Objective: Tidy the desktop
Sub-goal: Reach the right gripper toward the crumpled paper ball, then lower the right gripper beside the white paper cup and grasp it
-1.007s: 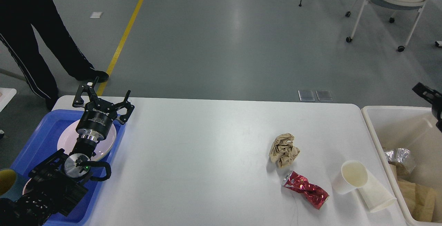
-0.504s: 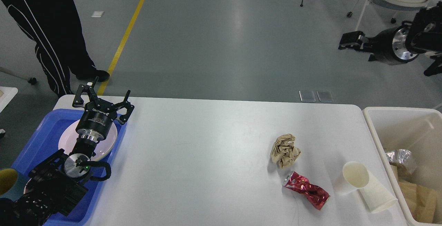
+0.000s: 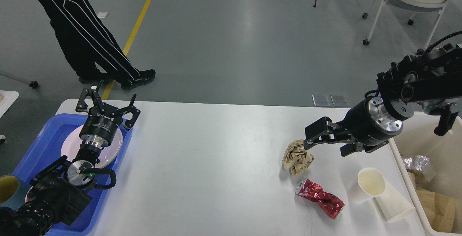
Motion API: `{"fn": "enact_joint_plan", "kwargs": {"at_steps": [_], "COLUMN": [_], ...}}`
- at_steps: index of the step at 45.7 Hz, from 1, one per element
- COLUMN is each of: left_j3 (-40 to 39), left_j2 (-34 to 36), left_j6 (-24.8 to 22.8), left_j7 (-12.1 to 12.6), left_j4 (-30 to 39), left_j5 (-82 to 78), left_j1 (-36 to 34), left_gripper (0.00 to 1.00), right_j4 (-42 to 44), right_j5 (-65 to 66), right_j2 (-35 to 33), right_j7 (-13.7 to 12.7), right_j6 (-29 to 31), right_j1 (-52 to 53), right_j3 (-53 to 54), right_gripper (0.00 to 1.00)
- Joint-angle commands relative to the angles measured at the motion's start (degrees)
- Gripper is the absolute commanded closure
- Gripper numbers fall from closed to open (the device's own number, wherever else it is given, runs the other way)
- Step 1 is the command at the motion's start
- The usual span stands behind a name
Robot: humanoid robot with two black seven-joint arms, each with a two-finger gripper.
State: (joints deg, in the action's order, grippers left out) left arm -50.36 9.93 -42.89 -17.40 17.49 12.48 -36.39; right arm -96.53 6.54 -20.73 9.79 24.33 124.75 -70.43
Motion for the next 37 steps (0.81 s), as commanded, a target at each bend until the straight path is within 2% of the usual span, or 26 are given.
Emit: {"fn": "enact_joint_plan", "kwargs": {"at_steps": [1, 12, 23, 34, 37], "left_j3": [0.0, -0.1, -0.1, 0.0, -0.1], "left_j2": [0.0, 0.0, 0.0, 0.0, 0.0], "left_j6": [0.0, 0.0, 0.0, 0.0, 0.0], "left_j7": [0.1, 0.0, 0.1, 0.0, 0.0], "left_j4": [0.0, 0.0, 0.0, 0.0, 0.0], "left_j5": [0.0, 0.0, 0.0, 0.0, 0.0], "left_j1": [0.0, 0.0, 0.0, 0.0, 0.0], "left_gripper": [0.01, 0.01, 0.01, 0.01, 0.01], "right_j4": [3.3, 12.2, 20.6, 21.6, 21.4], "right_j5": [-0.2, 0.1, 0.8, -0.2, -0.3], "right_j2": [-0.4, -8.9, -20.3, -22.3, -21.9], "right_j7": [-0.1, -0.1, -0.1, 0.3, 1.4], "right_j6": [-1.7, -8.5, -9.0, -12.1, -13.7], "right_j1": [-2.3, -12.1, -22.3, -28.5, -30.8], "right_j3": [-0.7, -5.2, -7.1, -4.9, -4.9], "right_gripper": [0.00, 0.00, 0.00, 0.00, 0.00]}}
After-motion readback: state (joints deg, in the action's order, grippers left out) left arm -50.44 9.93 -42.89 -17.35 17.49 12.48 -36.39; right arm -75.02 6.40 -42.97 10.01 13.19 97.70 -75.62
